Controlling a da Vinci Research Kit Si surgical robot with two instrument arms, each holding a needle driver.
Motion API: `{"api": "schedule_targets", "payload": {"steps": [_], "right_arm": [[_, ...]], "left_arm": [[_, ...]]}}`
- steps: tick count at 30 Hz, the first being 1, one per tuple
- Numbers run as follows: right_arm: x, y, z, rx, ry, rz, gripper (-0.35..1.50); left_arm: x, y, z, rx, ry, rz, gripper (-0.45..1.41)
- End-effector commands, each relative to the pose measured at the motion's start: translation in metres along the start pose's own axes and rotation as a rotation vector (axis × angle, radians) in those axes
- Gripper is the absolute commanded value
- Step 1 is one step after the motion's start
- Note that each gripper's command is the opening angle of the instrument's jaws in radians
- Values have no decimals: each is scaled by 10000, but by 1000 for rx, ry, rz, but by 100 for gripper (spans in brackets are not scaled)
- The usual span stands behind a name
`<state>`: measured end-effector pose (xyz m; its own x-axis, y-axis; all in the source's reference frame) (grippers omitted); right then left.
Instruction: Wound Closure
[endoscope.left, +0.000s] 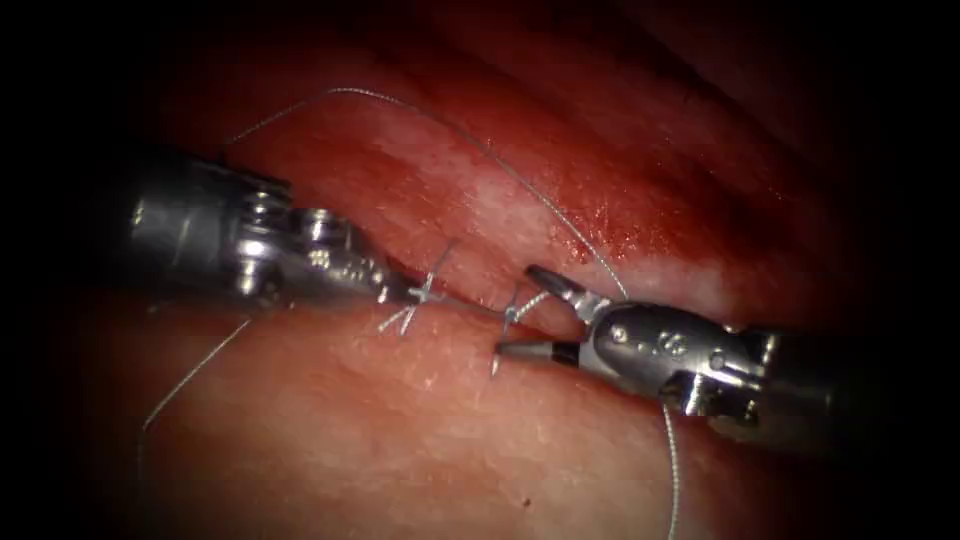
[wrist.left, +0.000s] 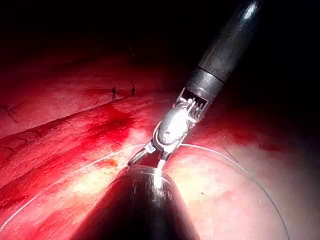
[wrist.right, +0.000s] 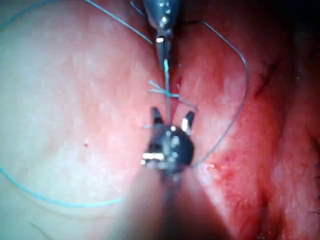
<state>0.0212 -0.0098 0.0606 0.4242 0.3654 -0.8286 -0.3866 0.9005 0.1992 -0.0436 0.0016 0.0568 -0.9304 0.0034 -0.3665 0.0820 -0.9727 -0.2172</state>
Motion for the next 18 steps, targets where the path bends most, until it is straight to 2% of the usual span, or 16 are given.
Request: {"api": "schedule_targets", "payload": {"steps": [1, 11, 18], "right_arm": [[0, -5, 14, -3, 3, 2, 136], [0, -16, 50, -36, -1, -18, 136], [-4, -13, 57, -62, 4, -31, 133]], "left_arm": [[4, 2, 7, 0, -2, 1, -45], [14, 9, 3, 9, 2, -1, -45], [22, 14, -1, 7, 5, 1, -45]]}}
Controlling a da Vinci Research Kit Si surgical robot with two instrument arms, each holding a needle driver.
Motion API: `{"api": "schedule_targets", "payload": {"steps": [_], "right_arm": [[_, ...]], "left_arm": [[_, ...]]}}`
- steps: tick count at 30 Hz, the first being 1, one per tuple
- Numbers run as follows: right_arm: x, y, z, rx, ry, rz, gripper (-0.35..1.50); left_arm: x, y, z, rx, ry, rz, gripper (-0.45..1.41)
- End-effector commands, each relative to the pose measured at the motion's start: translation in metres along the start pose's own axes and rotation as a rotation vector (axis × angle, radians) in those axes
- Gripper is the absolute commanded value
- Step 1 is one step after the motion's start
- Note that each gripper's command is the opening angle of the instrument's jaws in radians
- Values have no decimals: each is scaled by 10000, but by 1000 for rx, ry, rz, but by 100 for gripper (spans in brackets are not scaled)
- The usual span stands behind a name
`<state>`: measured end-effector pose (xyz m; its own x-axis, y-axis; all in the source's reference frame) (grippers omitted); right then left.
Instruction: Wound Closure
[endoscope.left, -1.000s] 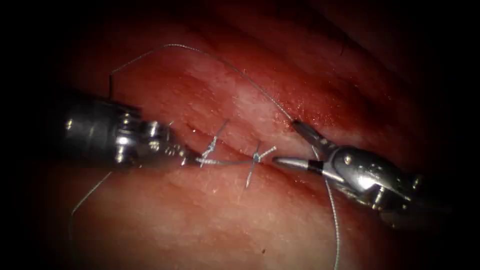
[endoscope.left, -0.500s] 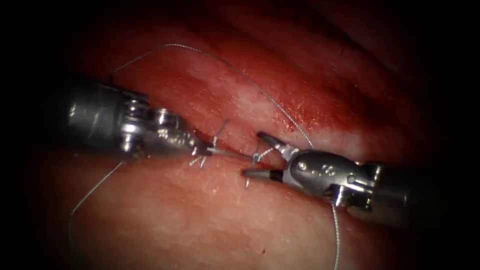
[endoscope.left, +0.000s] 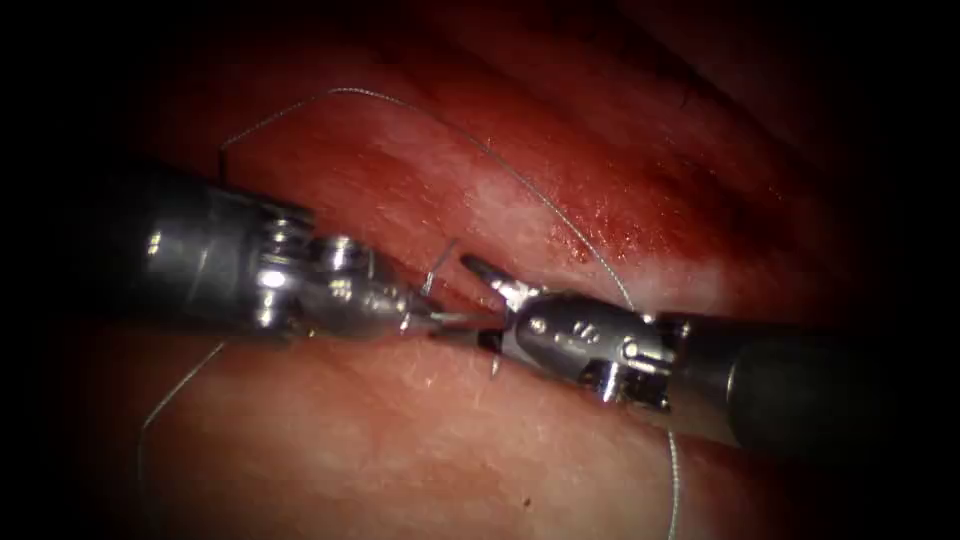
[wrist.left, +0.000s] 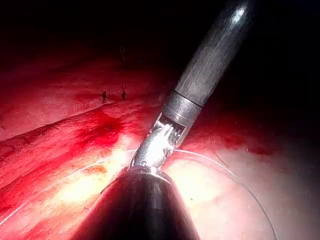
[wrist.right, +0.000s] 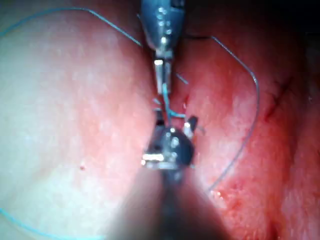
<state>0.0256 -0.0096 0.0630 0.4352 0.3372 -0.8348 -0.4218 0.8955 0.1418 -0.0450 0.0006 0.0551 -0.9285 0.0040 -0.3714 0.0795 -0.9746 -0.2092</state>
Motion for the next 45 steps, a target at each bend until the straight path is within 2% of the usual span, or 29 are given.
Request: {"api": "schedule_targets", "payload": {"steps": [1, 12, 38, 45], "right_arm": [[-4, -4, 8, -7, 3, 0, 133], [-15, -2, 18, -19, 5, -9, 131], [-11, -11, 26, -38, 33, -4, 125], [-11, -11, 30, -44, 37, -4, 113]], "left_arm": [[4, 1, 6, -4, 2, 0, -45], [7, 3, 5, -2, 10, 0, -45], [17, 4, 3, -3, 25, 16, -45], [18, 8, 1, -3, 23, 20, -45]]}}
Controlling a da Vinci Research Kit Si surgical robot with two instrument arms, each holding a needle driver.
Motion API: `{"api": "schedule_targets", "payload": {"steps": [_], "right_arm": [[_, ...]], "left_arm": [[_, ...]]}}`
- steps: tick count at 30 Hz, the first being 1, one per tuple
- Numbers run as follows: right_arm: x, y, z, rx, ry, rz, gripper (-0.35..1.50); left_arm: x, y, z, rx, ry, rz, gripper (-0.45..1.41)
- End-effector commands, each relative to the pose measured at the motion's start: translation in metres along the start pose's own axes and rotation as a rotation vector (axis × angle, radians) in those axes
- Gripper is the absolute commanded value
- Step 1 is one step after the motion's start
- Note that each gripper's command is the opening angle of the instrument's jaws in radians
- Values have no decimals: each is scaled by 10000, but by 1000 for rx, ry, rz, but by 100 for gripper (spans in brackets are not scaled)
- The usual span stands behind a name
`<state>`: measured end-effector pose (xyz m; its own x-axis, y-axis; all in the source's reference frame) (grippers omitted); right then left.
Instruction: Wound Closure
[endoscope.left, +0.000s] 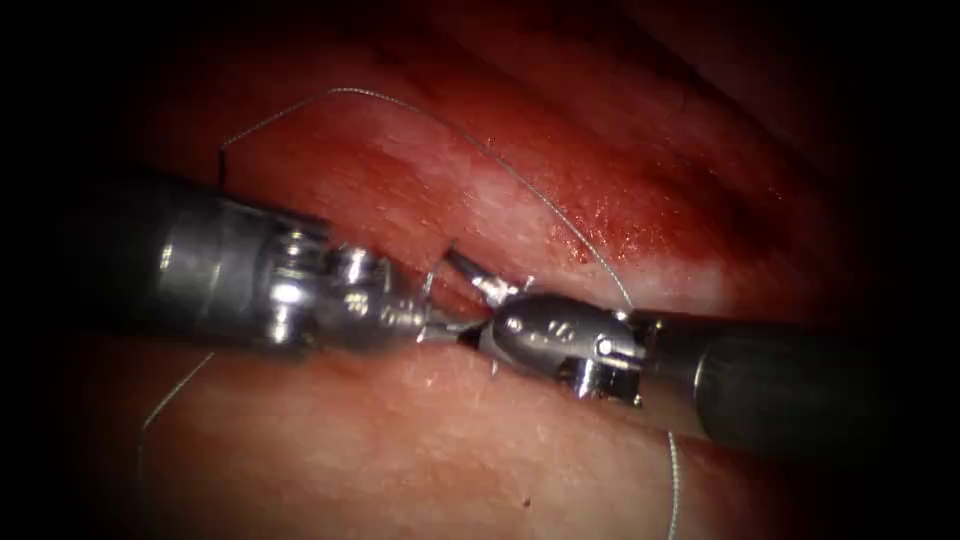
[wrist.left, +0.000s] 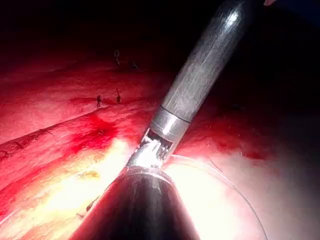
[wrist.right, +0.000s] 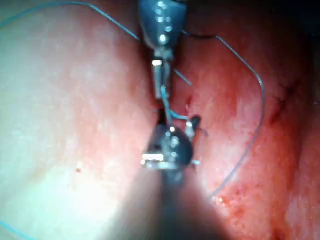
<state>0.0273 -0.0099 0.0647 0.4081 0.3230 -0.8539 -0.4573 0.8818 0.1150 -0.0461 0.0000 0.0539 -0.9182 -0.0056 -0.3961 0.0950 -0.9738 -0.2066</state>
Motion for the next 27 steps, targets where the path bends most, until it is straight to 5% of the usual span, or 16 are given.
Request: {"api": "schedule_targets", "payload": {"steps": [1, 3, 5, 7, 18, 19, 22, 27], "right_arm": [[-5, -4, 8, 2, 1, -2, 106], [-7, -4, 8, 2, 2, -4, 83], [-8, -4, 8, 0, 2, -10, 37], [-7, -7, 7, 10, 13, -33, -35], [-7, -11, 5, 69, 0, -115, -35], [-7, -12, 1, 56, 3, -115, 20], [-2, -6, -13, 39, 22, -64, 113], [12, 13, -41, 13, 43, -39, 133]], "left_arm": [[4, 2, 6, 0, -1, 4, -45], [5, 3, 5, 1, -1, 3, -45], [5, 3, 5, 0, -2, 8, -45], [6, 4, 3, 2, 1, 7, -45], [-4, 11, -9, 2, 14, 13, -45], [-7, 12, -12, 4, 19, 14, -45], [-23, 15, -25, 13, 32, 21, -45], [-65, 13, -55, 65, 65, -3, -45]]}}
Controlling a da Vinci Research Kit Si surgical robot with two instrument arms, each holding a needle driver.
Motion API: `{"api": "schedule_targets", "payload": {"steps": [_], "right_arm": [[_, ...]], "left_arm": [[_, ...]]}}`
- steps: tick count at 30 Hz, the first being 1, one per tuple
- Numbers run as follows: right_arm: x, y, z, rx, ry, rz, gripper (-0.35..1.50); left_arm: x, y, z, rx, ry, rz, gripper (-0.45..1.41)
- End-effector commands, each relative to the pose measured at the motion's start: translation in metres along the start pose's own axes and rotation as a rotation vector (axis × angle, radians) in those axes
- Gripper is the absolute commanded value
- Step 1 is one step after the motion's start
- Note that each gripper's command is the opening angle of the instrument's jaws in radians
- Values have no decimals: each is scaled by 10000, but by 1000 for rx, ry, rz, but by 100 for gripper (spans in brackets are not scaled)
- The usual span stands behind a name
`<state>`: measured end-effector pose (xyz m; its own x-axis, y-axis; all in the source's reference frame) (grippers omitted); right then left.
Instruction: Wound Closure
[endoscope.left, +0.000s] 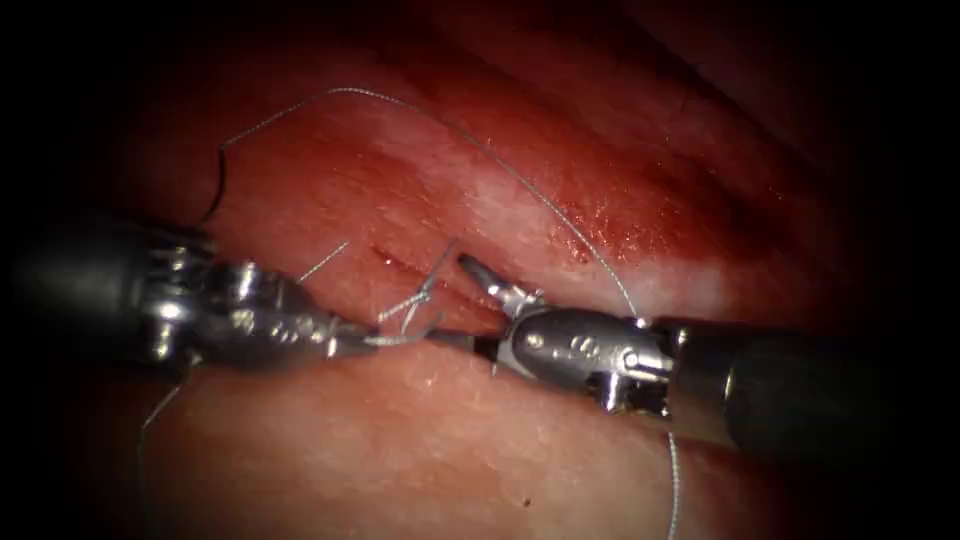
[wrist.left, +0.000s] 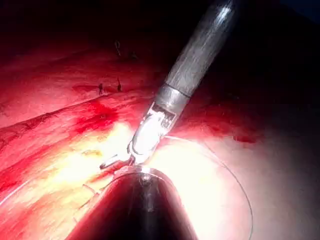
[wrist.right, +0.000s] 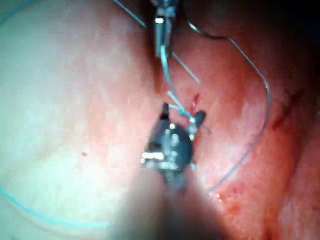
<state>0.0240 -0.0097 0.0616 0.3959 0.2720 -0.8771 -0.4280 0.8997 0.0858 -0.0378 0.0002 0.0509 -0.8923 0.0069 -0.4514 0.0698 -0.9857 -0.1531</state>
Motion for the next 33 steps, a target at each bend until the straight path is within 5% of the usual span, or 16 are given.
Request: {"api": "schedule_targets", "payload": {"steps": [1, 7, 15, 31, 33], "right_arm": [[1, 3, -4, -5, 8, 8, 133], [3, 11, -17, -11, 9, 13, 133], [3, 10, -17, -15, 7, 13, 131], [3, 7, -20, -15, 6, 19, 131], [2, 8, -23, -13, 7, 25, 131]], "left_arm": [[-8, -2, 0, 18, 10, -8, -45], [-60, -33, -15, 81, 45, -69, -45], [-74, -79, 31, 148, 62, -139, -45], [-112, -67, 117, 108, -35, -177, -45], [-110, -67, 139, 85, -20, -183, 36]]}}
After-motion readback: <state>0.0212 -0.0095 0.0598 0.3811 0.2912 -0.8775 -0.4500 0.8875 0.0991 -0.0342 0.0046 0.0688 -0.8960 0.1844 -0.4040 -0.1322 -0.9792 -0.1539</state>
